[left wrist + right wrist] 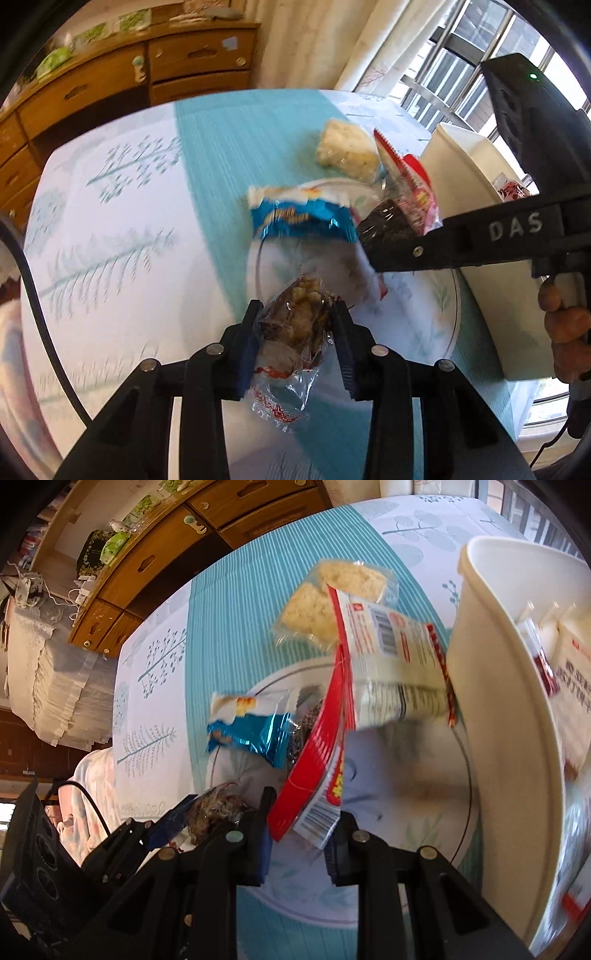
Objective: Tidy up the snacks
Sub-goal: 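Lift both held bags and carry them over the white tray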
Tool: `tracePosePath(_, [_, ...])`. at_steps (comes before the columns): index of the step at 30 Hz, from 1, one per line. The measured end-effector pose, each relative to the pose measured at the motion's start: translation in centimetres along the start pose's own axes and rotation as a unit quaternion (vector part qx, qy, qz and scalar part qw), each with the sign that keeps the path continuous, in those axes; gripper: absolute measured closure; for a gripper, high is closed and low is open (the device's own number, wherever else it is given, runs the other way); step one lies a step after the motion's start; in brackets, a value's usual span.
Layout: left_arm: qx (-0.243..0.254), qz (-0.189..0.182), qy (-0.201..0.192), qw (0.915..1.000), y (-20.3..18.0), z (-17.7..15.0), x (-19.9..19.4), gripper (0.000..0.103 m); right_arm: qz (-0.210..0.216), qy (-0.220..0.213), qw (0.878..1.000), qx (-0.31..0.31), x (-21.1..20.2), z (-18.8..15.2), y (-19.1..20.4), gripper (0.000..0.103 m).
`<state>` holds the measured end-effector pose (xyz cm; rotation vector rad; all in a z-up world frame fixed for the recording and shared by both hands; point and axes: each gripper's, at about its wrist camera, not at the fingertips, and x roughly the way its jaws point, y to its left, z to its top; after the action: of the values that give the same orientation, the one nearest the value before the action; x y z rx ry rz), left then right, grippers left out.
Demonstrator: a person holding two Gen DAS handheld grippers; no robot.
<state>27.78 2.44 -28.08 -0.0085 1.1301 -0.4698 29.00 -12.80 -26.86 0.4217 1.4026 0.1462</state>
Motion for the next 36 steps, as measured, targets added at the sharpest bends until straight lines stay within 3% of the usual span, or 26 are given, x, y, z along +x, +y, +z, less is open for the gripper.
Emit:
tracePosePath(9, [-0.052, -0.019, 0.000, 0.9985, 2.4, -4.7, -5.1, 0.067, 0.005, 0.002, 1.000, -0.003, -1.3, -4.2, 3.3, 0.080])
tracePosePath(15, [-0.079, -0.038, -0.021, 0.9959, 3.6, -6.5, -9.2, 0.067, 0.031, -0.027, 0.999, -0.006, -3.8, -7.9, 5.5, 0.080])
tracePosePath(26, [-0.115, -0.068, -0.072, 0.9885, 3.5, -6.9, -15.5, 0.067, 0.043, -0.109, 0.993, -0.006, -9.5, -12.7, 6.2, 0.080])
tracePosePath(30, [-0.114, -0.073, -0.090, 0.9866, 2.5, -6.9, -17.7, 0.067, 0.031, -0.141, 0.989, -0.019, -11.6, -13.9, 5.6, 0.080])
tracePosePath(36, [-0.104, -0.073, -0.115, 0.9851, -0.3, -6.4, -20.5, 0.067, 0.008, -0.155, 0.987, -0.045, -13.3, -15.1, 3.9, 0.080])
